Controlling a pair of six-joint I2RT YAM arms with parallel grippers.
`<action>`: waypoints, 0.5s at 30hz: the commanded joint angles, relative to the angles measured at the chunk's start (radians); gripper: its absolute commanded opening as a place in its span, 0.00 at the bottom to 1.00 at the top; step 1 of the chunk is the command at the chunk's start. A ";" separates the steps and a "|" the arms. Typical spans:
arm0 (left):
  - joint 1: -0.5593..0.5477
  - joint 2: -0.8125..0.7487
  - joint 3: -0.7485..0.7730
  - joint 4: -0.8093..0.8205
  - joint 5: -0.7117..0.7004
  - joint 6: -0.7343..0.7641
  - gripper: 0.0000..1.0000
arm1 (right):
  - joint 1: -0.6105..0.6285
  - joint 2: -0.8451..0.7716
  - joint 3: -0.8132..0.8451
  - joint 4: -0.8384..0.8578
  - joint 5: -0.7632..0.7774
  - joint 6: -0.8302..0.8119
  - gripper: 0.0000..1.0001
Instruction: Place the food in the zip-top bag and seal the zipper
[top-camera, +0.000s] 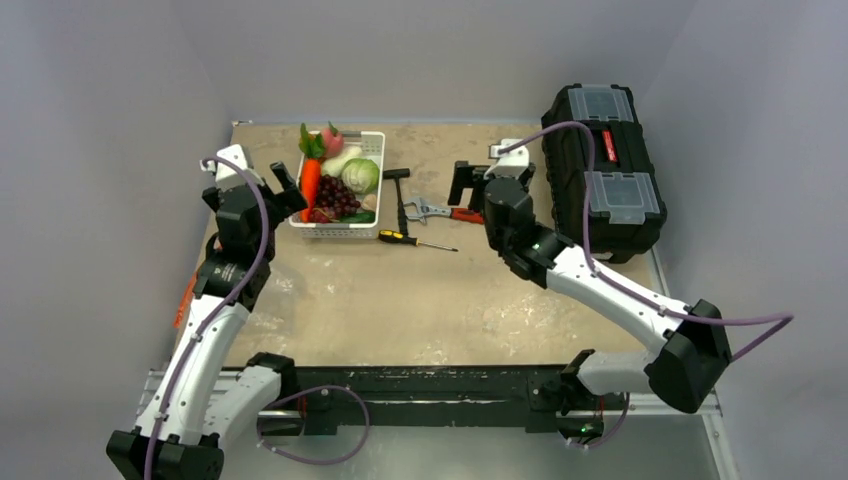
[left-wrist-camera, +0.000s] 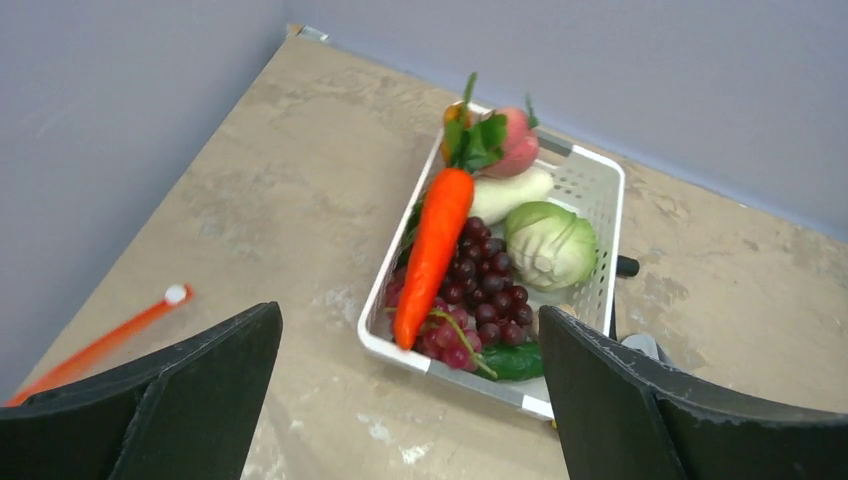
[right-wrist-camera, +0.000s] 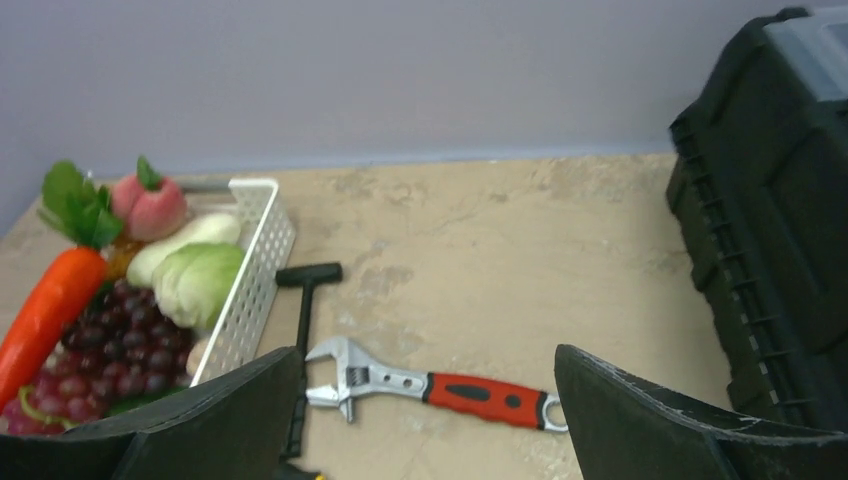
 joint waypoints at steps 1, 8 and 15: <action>-0.037 -0.021 0.073 -0.332 -0.301 -0.301 1.00 | 0.048 0.001 0.023 -0.073 -0.008 0.044 0.99; -0.011 -0.088 -0.029 -0.689 -0.249 -0.617 1.00 | 0.048 -0.039 -0.038 -0.070 -0.238 0.085 0.99; -0.006 -0.217 -0.155 -0.818 -0.232 -0.791 1.00 | 0.048 -0.092 -0.121 -0.014 -0.454 0.139 0.99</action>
